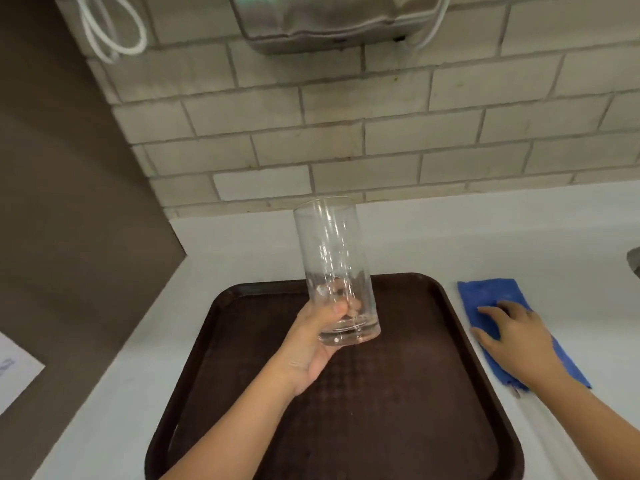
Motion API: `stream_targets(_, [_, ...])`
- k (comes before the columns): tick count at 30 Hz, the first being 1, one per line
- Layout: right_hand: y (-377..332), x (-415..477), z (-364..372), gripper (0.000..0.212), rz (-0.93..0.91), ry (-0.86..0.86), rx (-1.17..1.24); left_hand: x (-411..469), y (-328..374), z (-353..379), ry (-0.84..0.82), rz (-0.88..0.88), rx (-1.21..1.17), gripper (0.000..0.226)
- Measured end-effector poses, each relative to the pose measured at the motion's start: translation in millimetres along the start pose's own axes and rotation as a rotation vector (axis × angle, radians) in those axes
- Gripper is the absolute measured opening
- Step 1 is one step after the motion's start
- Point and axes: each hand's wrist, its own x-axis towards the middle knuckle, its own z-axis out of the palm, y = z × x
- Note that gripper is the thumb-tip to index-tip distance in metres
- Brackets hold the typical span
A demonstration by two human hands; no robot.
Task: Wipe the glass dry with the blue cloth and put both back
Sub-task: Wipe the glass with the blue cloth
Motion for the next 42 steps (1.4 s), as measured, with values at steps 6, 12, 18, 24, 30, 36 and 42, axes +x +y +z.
stream_targets(6, [3.1,10.4,-3.1,0.022,-0.034,0.013,-0.021,-1.8,2.1,-0.6,-0.029,0.003,-0.027,0.062])
stream_targets(12, [-10.6,18.5,-26.8,0.029,0.108,-0.003,0.306,-0.3,13.5,4.3,-0.007,-0.008,-0.058,0.072])
stream_targets(18, [-58.6,11.7,-66.0,0.019,0.073,0.090,0.723,8.2,10.7,8.1,0.027,-0.034,-0.018,0.043])
stream_targets(24, [-101.8,-13.0,-111.3,0.008,0.201,-0.001,1.505,13.8,2.4,19.3,0.012,-0.042,-0.031,0.042])
stream_targets(30, [-139.3,-34.4,-132.8,0.012,0.199,0.019,1.749,15.0,-0.9,29.2,-0.036,-0.028,0.001,0.034])
stream_targets(36, [-172.1,-62.0,-129.8,0.026,-0.202,0.338,1.325,10.9,2.7,42.7,-0.052,-0.010,0.014,0.028])
stream_targets(42, [-179.0,-81.8,-103.4,0.035,-0.502,0.330,0.760,1.6,4.4,50.7,-0.092,0.045,0.105,0.027])
